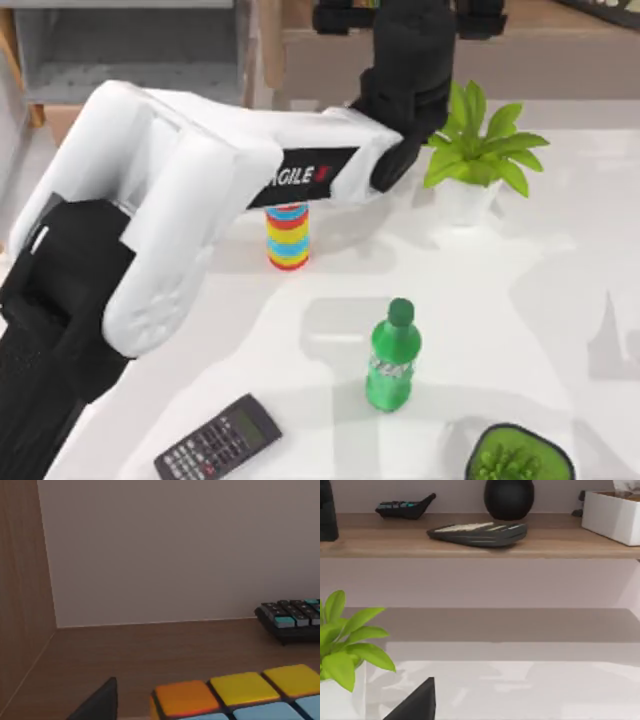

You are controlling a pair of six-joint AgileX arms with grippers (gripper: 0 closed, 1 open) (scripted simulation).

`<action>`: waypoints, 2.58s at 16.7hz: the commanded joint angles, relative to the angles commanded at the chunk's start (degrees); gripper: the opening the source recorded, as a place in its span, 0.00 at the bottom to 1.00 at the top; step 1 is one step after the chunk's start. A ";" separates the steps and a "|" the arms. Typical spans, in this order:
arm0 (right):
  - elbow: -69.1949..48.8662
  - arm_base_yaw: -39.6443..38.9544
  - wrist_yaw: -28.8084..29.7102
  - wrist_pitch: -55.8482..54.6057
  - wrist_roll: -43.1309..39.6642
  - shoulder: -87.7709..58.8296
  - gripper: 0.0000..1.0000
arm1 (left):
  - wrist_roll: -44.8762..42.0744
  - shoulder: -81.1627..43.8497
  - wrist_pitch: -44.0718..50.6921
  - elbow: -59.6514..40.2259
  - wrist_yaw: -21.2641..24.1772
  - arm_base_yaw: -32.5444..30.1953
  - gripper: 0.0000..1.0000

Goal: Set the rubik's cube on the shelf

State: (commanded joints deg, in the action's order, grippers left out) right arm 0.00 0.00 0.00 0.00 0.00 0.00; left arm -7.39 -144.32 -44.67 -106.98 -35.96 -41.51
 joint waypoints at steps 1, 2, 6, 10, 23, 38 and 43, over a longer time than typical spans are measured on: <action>0.00 0.00 0.00 0.00 0.00 0.00 1.00 | -0.42 1.30 0.64 2.10 0.63 -0.34 1.00; 0.00 0.00 0.00 0.00 0.00 0.00 1.00 | -0.89 2.71 1.30 4.35 1.30 -0.67 1.00; 0.00 0.00 0.00 0.00 0.00 0.00 1.00 | -4.36 10.79 3.75 15.76 4.71 -0.83 1.00; 0.00 0.00 0.00 0.00 0.00 0.00 1.00 | -9.82 21.52 4.96 29.07 9.00 1.52 1.00; 0.00 0.00 0.00 0.00 0.00 0.00 1.00 | -39.85 47.57 -7.45 61.32 30.79 43.63 1.00; 0.00 0.00 0.00 0.00 0.00 0.00 1.00 | -77.50 38.97 -37.73 78.61 69.96 81.79 1.00; 0.00 0.00 0.00 0.00 0.00 0.00 1.00 | -82.71 31.95 -42.56 81.51 78.01 82.83 1.00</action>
State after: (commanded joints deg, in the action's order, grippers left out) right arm 0.00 0.00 0.00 0.00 0.00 0.00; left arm -90.10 -112.37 -87.23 -25.47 42.06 41.32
